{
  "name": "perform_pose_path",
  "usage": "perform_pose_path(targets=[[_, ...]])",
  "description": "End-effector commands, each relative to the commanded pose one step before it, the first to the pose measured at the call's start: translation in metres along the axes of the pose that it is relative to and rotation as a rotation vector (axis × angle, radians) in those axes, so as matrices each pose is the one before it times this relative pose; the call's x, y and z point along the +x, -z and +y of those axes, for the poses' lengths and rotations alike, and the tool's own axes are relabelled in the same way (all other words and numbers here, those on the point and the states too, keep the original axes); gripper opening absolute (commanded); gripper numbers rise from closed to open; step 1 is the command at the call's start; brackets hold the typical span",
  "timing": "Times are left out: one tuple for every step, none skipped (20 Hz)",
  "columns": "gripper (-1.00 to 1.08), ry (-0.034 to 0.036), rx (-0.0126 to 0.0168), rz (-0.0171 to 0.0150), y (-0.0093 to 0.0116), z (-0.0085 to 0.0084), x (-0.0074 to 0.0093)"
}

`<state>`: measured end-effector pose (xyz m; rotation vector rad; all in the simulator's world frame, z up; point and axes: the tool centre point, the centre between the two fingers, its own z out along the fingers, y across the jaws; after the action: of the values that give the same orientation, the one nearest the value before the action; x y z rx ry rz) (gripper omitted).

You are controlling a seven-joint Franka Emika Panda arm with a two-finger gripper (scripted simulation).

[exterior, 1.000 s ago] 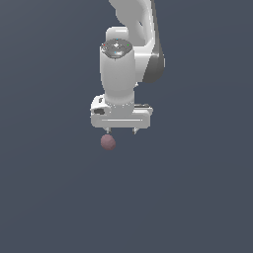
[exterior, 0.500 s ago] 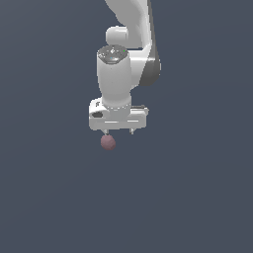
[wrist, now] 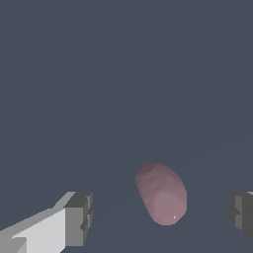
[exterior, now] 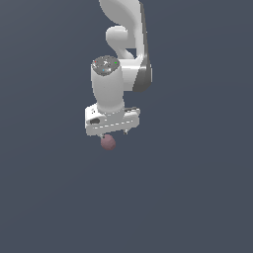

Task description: Pick up the object and move it to a goal position.

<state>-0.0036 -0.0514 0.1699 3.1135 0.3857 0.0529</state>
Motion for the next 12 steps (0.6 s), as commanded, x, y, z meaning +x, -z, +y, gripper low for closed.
perform_pose_path(targets=[[1.00,0.05826,0.00001,-0.00443,-0.00813,0.00515,-0.00542],[1.00,0.02294,0.00018,-0.00174,-0.00320,0.00184,-0.00228],[1.00,0.02296,0.00026,-0.00171,-0.00319,0.00175,-0.00233],[1.00,0.02297,0.00034,-0.00168,-0.00318,0.00167,-0.00239],[1.00,0.02299,0.00042,-0.00165,-0.00317,0.00158,-0.00243],[1.00,0.02300,0.00050,-0.00161,-0.00316,0.00149,-0.00248],[1.00,0.02300,0.00058,-0.00157,-0.00315,0.00140,-0.00253],[1.00,0.02303,0.00066,-0.00153,-0.00314,0.00130,-0.00256],[1.00,0.02304,0.00073,-0.00148,-0.00312,0.00121,-0.00260],[1.00,0.02285,0.00080,-0.00142,-0.00308,0.00111,-0.00261],[1.00,0.02180,0.00082,-0.00131,-0.00293,0.00097,-0.00251],[1.00,0.02063,0.00083,-0.00119,-0.00276,0.00084,-0.00240]])
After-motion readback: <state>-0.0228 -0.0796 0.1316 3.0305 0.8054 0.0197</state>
